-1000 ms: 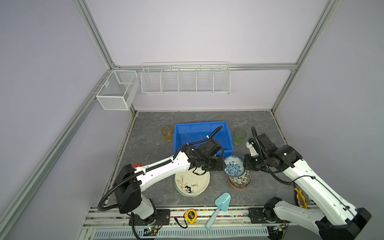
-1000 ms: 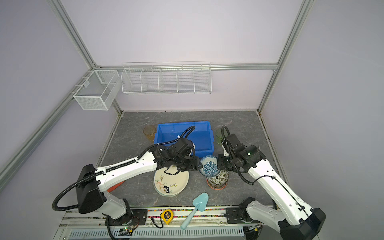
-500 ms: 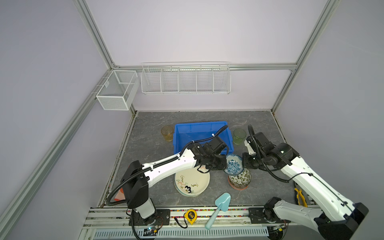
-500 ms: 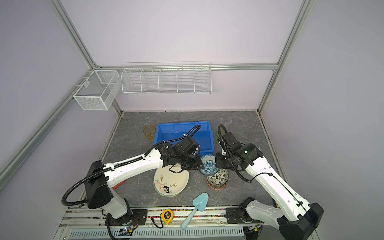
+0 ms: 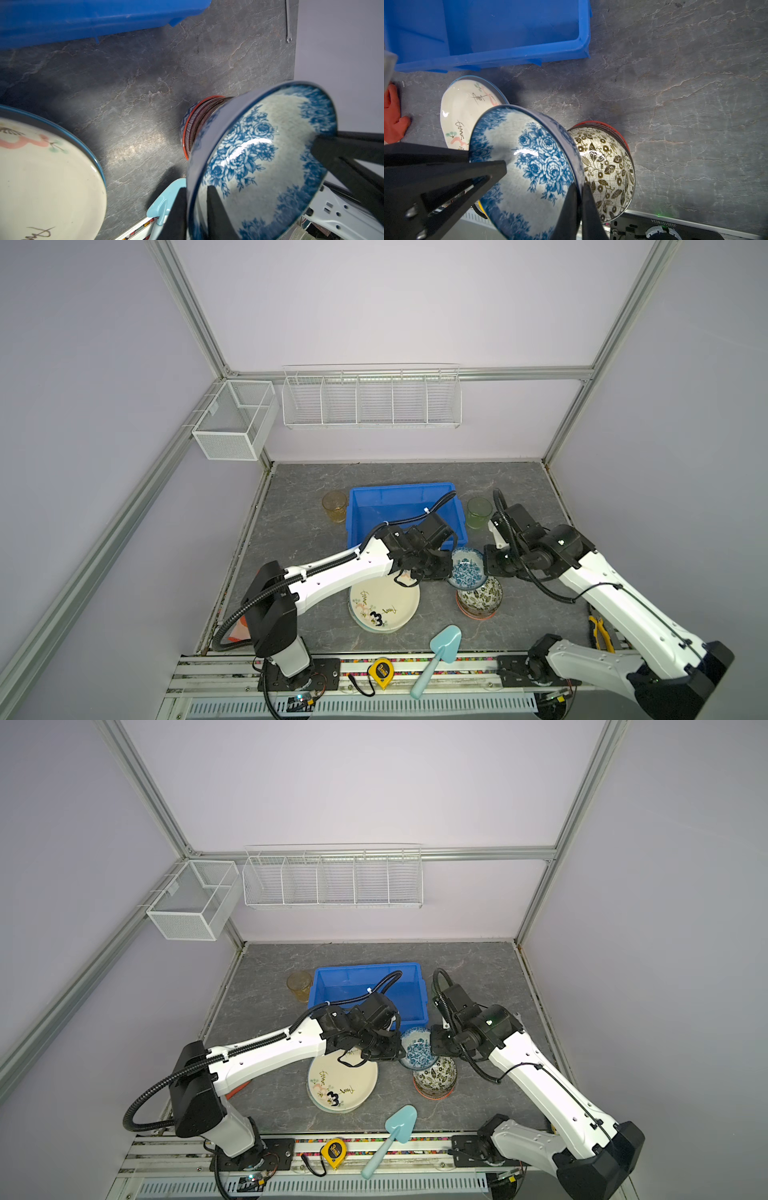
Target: Place the mixed dishes into the plastic bin
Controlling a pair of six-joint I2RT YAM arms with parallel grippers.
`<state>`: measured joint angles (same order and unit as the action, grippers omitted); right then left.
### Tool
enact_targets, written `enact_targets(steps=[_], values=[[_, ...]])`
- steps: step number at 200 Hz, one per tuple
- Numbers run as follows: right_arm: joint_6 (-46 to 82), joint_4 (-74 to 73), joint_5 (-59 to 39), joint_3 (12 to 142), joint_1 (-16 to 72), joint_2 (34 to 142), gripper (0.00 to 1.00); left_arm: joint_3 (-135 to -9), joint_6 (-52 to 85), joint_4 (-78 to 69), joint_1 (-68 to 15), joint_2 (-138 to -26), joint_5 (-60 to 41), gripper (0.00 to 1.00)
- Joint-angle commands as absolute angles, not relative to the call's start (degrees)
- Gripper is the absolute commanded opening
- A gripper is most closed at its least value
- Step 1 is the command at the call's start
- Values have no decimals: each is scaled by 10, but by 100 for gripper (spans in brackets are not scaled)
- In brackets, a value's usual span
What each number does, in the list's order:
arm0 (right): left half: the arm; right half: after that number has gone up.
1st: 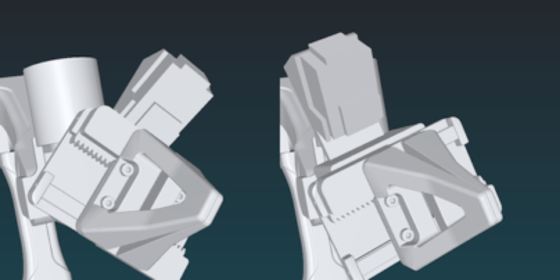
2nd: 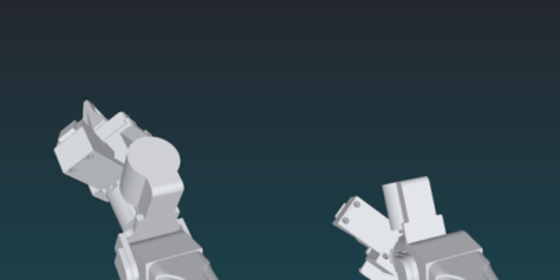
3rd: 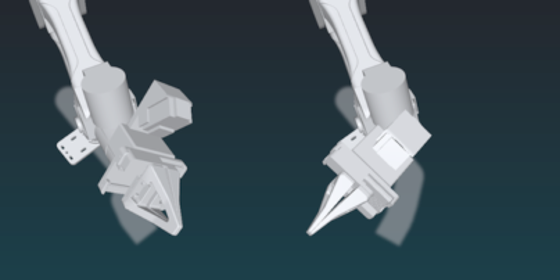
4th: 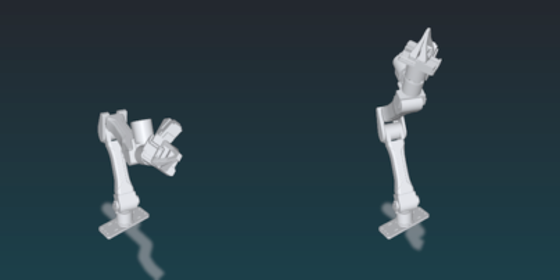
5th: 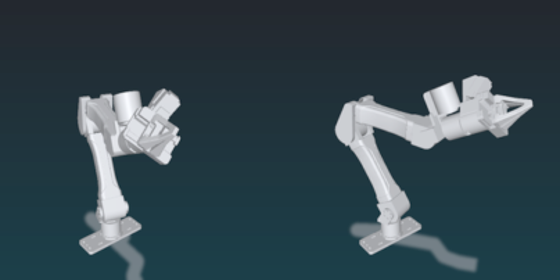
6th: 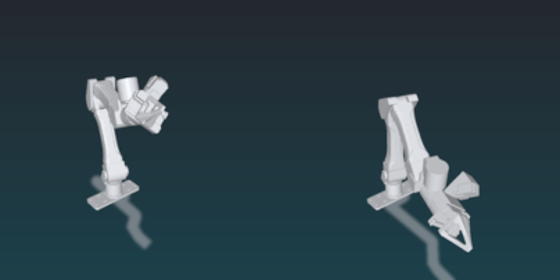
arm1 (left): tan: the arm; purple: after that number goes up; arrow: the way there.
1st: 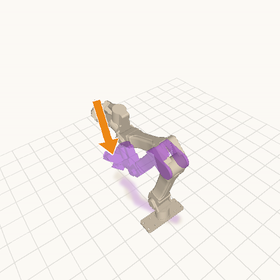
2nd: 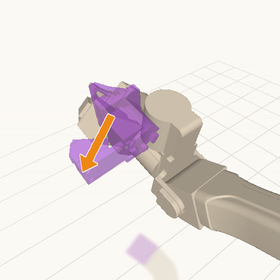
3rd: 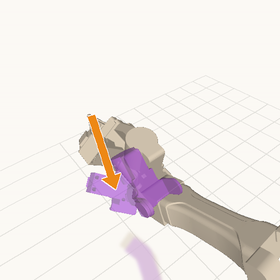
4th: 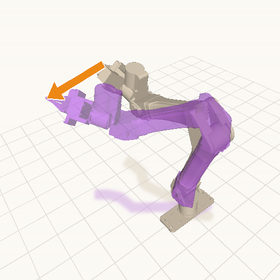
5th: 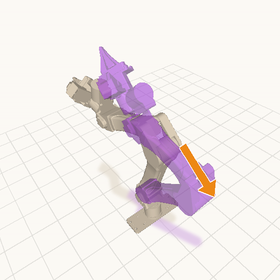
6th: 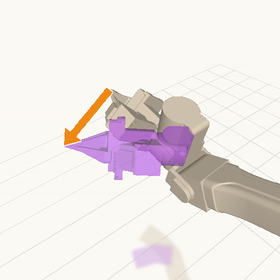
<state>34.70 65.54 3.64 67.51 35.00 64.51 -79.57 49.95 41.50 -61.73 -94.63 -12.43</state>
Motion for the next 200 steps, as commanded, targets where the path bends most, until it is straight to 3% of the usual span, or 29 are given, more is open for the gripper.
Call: enact_targets(steps=[1, 48, 104, 179, 189, 192, 200], values=[[352, 645, 44, 693, 353, 643, 7, -810, 496, 431, -621, -949, -123, 12], [355, 633, 33, 690, 354, 638, 8, -808, 498, 434, -621, -944, -112, 0], [356, 626, 35, 689, 355, 612, 27, -811, 498, 440, -620, -936, -98, 0], [378, 648, 43, 680, 354, 549, 71, -878, 442, 505, -543, -938, -85, 0], [381, 656, 46, 681, 354, 542, 99, -898, 431, 518, -526, -944, -84, 0], [381, 658, 45, 681, 355, 540, 89, -905, 426, 522, -521, -947, -85, 0], [385, 662, 47, 681, 355, 534, 88, -924, 414, 534, -509, -956, -84, 0]])
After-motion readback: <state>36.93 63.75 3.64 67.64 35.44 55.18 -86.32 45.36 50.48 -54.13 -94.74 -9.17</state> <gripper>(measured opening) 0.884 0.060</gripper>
